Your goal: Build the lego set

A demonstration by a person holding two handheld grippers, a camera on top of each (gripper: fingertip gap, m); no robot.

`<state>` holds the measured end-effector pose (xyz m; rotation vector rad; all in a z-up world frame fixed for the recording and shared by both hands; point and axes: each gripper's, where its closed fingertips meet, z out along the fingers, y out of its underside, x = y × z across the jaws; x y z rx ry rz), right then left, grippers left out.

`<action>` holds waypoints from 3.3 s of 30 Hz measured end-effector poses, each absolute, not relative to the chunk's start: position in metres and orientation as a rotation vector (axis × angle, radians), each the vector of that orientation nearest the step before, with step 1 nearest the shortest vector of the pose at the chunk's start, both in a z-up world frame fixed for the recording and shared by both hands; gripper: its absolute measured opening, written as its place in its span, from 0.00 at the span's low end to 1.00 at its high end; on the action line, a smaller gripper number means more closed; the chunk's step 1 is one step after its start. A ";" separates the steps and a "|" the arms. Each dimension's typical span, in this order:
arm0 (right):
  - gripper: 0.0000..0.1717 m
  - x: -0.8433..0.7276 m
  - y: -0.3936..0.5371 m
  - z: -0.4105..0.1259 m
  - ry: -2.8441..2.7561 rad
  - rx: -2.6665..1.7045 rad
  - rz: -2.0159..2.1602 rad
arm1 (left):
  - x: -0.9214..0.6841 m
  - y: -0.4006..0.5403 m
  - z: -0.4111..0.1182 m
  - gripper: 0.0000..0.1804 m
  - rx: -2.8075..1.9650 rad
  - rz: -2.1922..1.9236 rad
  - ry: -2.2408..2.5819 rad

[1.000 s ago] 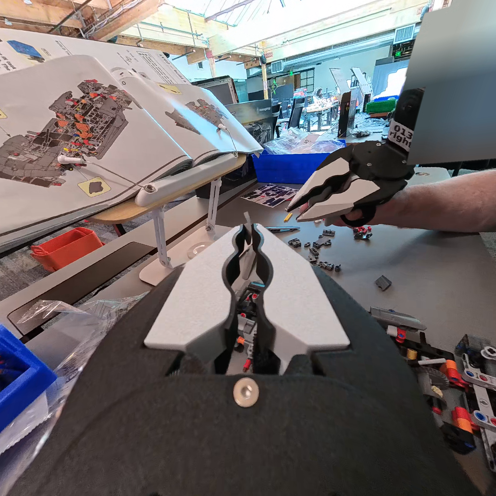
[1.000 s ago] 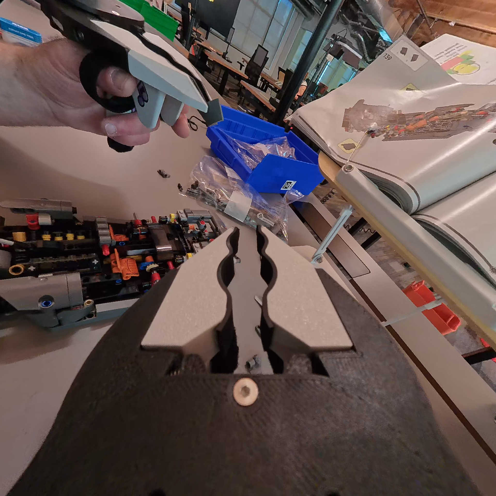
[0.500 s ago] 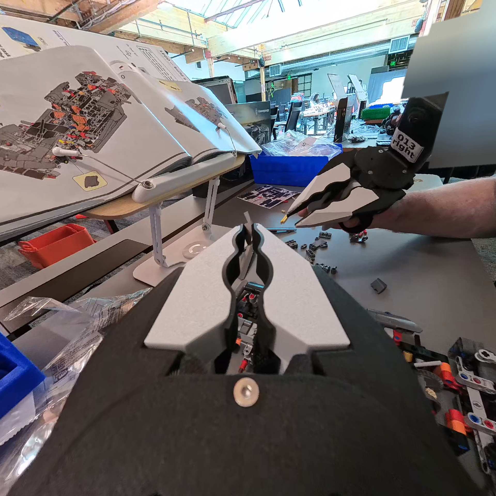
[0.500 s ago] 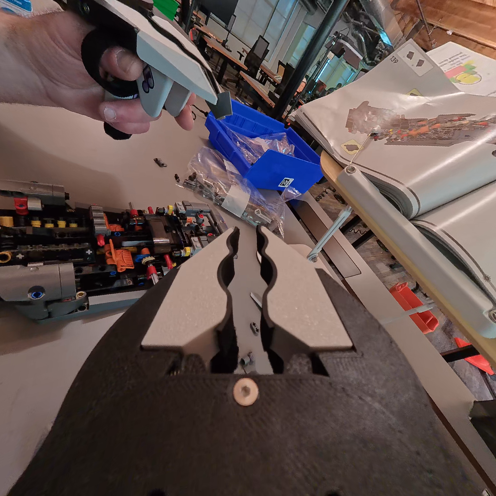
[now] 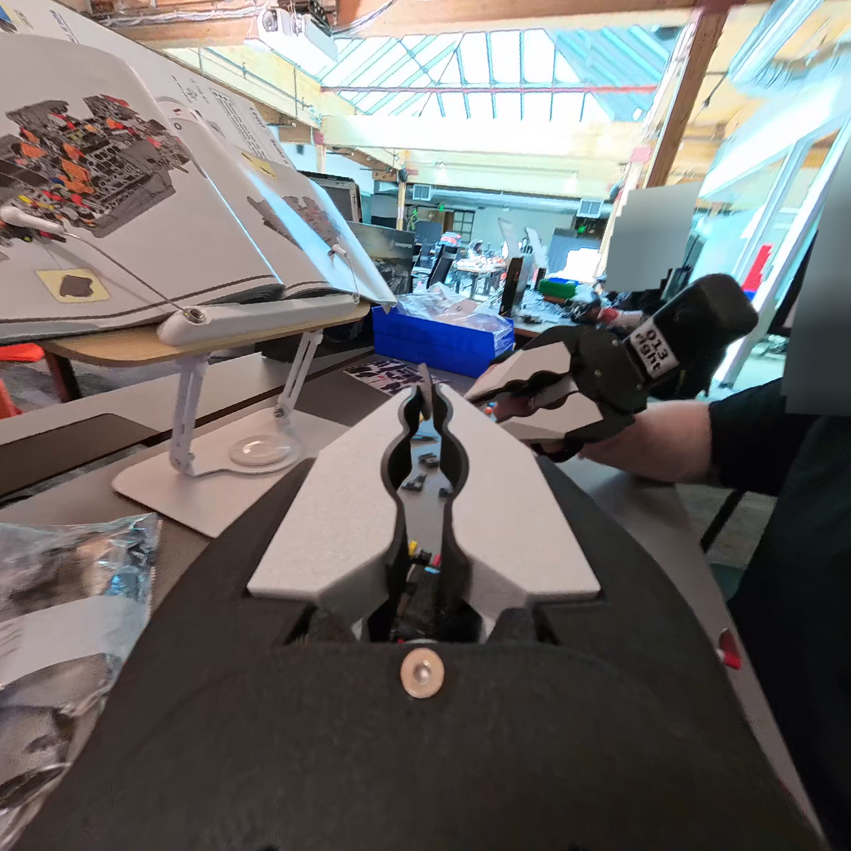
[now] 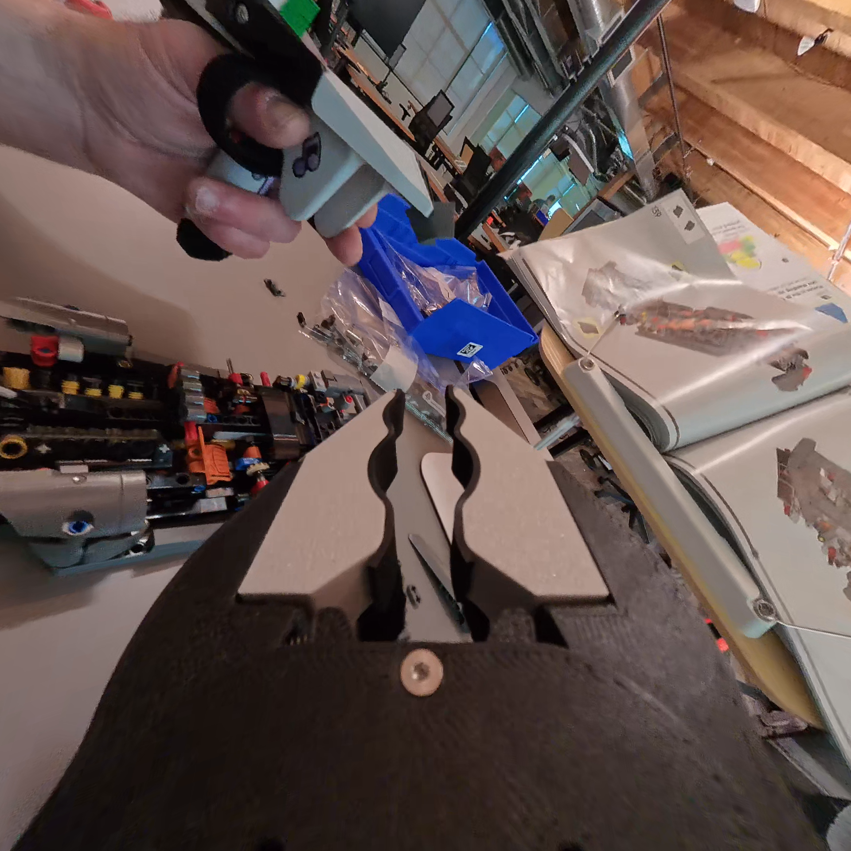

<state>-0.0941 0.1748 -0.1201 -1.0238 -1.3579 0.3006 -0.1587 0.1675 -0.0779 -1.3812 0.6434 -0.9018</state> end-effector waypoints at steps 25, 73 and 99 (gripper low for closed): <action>0.15 -0.117 0.156 -0.105 -1.327 -1.222 0.714 | -0.161 0.151 -0.060 0.01 -1.283 -0.973 0.641; 0.10 -0.164 0.180 -0.097 -1.478 -1.061 0.204 | -0.186 0.168 -0.077 0.10 -1.393 -0.729 0.629; 0.10 -0.156 0.160 -0.150 -1.827 -1.479 0.785 | -0.145 0.154 -0.138 0.00 -0.877 0.731 1.410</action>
